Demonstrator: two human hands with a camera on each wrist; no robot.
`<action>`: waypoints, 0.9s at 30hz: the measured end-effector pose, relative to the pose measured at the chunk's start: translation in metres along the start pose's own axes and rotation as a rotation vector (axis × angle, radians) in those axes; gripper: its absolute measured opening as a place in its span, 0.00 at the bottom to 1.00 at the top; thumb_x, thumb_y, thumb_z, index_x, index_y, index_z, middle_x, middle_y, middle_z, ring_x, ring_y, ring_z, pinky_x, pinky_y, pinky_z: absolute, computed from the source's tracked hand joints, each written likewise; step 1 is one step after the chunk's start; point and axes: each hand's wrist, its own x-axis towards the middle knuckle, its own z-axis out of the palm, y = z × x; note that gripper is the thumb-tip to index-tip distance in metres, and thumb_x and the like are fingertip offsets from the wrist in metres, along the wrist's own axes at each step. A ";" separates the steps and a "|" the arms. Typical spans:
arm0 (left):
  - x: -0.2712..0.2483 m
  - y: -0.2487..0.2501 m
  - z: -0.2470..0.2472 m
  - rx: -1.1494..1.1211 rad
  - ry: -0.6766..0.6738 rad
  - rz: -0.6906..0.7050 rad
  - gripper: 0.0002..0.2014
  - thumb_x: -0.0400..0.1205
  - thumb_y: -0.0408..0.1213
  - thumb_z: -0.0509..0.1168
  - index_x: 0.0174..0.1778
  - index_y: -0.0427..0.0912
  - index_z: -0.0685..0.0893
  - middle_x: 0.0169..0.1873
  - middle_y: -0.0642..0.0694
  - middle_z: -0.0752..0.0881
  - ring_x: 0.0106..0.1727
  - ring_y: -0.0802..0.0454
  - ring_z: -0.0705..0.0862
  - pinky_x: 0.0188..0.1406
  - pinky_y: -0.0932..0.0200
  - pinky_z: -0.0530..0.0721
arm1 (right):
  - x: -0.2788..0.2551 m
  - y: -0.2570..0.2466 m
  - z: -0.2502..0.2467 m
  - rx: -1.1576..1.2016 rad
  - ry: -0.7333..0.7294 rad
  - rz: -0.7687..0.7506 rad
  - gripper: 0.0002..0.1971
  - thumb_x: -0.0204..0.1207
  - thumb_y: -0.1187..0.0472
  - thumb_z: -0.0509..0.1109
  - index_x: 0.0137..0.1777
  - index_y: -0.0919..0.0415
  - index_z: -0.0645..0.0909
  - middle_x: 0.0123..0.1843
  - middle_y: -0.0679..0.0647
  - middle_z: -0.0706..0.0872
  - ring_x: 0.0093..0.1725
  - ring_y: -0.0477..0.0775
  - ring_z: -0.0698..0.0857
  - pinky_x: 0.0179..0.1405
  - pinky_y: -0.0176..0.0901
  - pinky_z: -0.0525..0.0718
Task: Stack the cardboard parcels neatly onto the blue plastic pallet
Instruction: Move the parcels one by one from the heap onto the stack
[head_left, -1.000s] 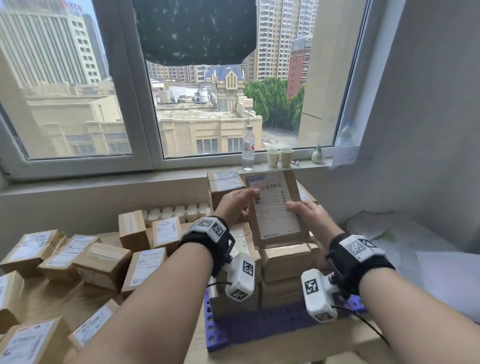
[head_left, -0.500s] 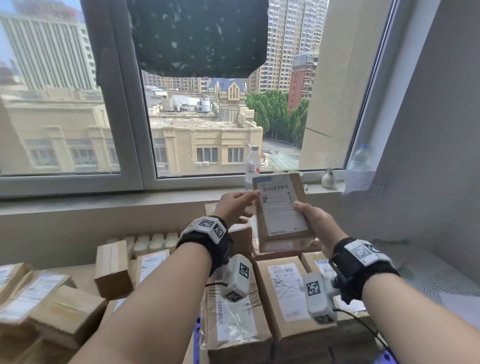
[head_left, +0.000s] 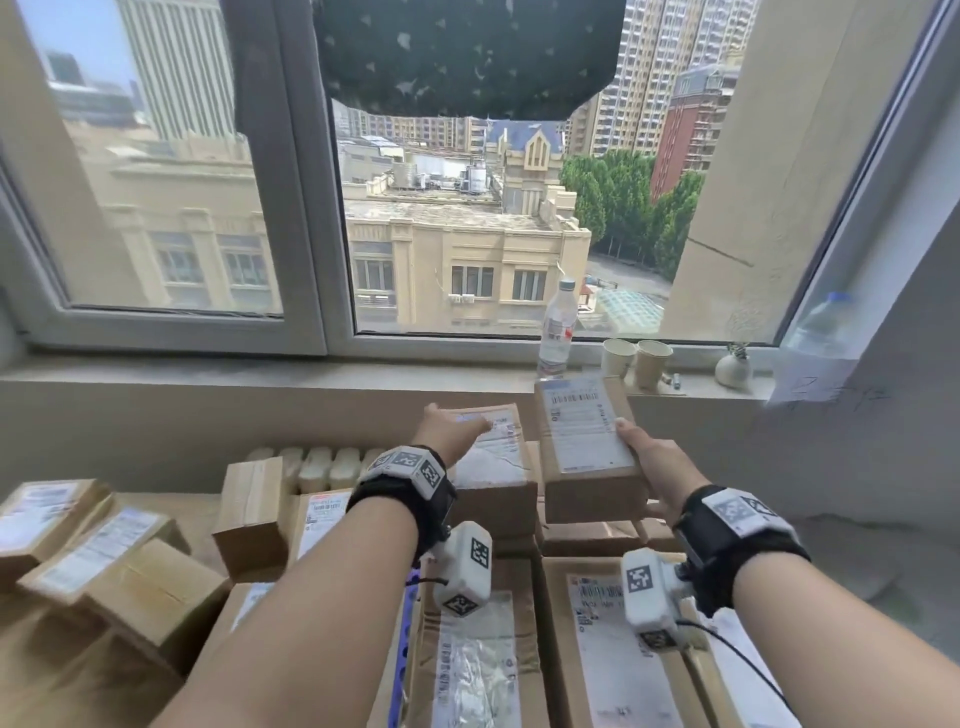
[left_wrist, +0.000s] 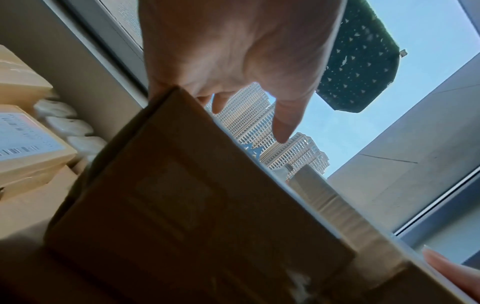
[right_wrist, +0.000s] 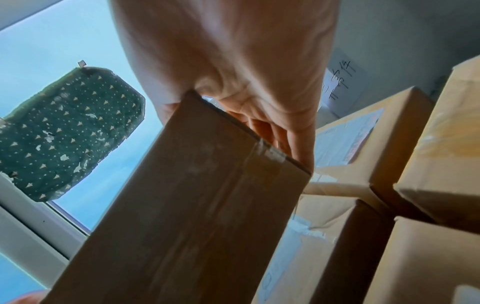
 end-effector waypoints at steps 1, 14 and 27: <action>0.003 -0.003 0.000 0.022 -0.008 -0.016 0.46 0.80 0.47 0.70 0.85 0.34 0.50 0.82 0.38 0.62 0.80 0.41 0.66 0.76 0.50 0.66 | 0.000 -0.001 0.004 -0.001 -0.010 0.012 0.28 0.75 0.34 0.66 0.54 0.60 0.84 0.48 0.60 0.91 0.49 0.63 0.90 0.56 0.65 0.87; 0.046 -0.029 0.014 0.013 -0.080 -0.058 0.51 0.49 0.54 0.78 0.70 0.39 0.77 0.58 0.47 0.87 0.56 0.50 0.87 0.55 0.58 0.83 | 0.038 0.021 0.007 -0.045 -0.090 0.168 0.32 0.74 0.31 0.63 0.67 0.55 0.78 0.66 0.59 0.84 0.65 0.65 0.82 0.68 0.69 0.78; 0.050 -0.029 0.015 0.007 -0.093 -0.022 0.53 0.44 0.58 0.75 0.69 0.43 0.78 0.58 0.48 0.87 0.57 0.49 0.86 0.62 0.52 0.82 | 0.032 0.015 0.009 -0.173 -0.061 0.141 0.25 0.81 0.38 0.61 0.61 0.60 0.79 0.58 0.60 0.87 0.57 0.62 0.86 0.59 0.58 0.84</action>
